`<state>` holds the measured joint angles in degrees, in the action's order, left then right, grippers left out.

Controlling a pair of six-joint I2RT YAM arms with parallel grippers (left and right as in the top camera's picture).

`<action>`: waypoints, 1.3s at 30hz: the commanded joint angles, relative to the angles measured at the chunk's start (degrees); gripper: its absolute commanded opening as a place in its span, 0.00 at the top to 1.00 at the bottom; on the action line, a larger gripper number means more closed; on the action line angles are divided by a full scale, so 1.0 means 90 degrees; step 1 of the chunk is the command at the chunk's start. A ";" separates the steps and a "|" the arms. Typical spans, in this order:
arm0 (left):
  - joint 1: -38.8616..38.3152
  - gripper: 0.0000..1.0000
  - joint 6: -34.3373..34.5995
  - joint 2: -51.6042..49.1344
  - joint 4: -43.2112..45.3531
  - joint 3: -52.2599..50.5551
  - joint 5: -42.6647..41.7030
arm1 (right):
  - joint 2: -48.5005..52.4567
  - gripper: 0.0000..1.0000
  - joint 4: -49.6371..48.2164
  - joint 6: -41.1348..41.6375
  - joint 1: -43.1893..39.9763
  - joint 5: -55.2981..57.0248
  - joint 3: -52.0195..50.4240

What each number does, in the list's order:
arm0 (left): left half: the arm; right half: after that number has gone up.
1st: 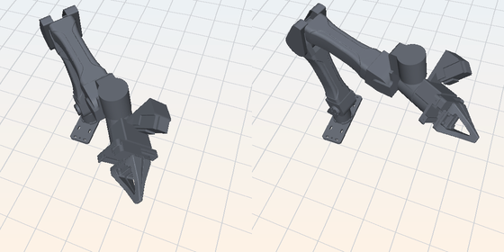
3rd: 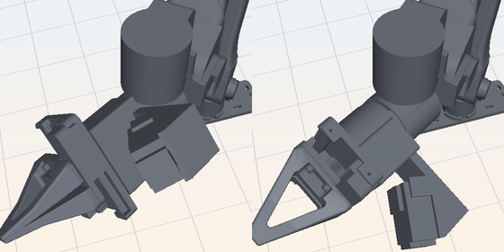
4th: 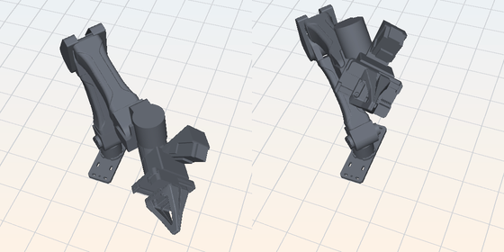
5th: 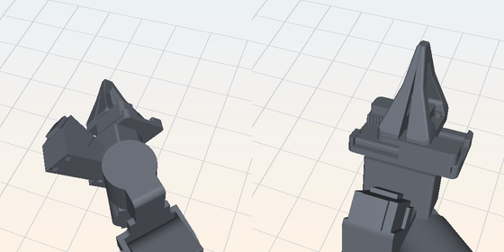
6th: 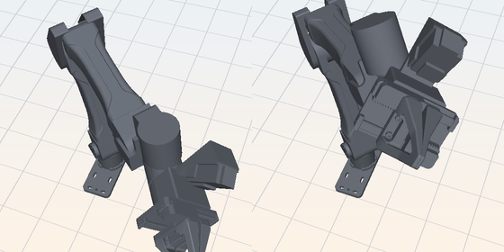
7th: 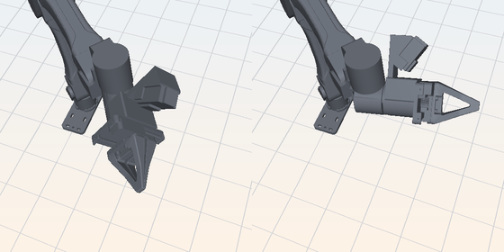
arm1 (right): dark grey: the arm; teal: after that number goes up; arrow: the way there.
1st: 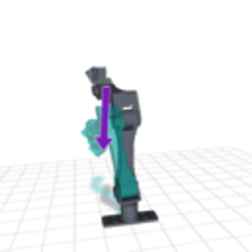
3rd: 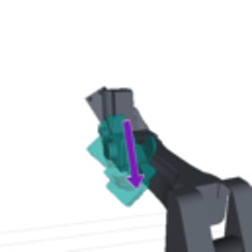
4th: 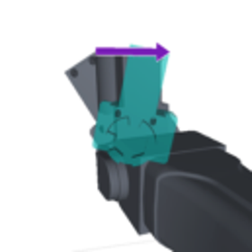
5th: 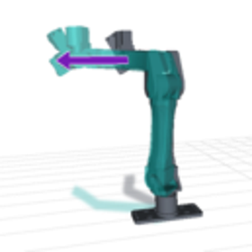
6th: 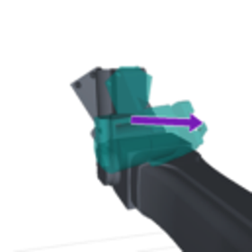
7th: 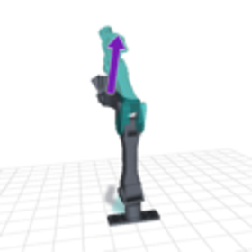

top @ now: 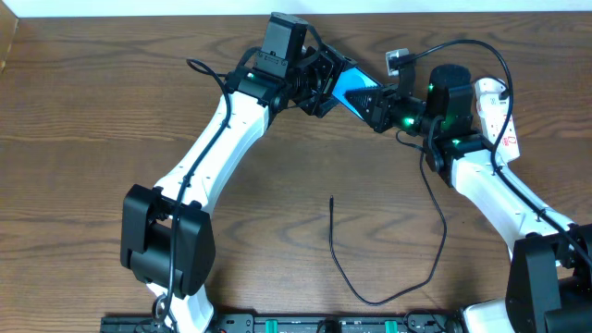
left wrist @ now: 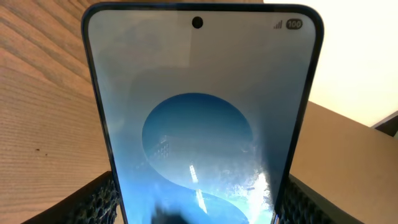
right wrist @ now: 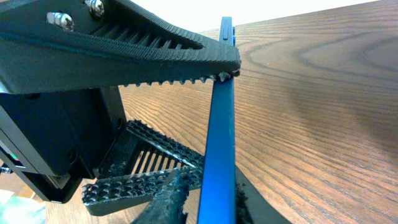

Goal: Plug charger to phone and switch on socket
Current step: 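Grasp the phone's side edge with the right gripper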

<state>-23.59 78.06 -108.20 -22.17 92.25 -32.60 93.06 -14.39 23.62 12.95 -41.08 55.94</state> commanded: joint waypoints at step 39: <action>0.1120 0.10 -0.0527 0.0165 0.0202 0.0039 -0.1311 | -0.0005 0.99 0.0238 0.3563 -0.0988 0.0517 0.0104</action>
<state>-13.58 76.47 -108.20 -20.99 92.25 -42.85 93.08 -11.68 40.42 4.19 -36.80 55.99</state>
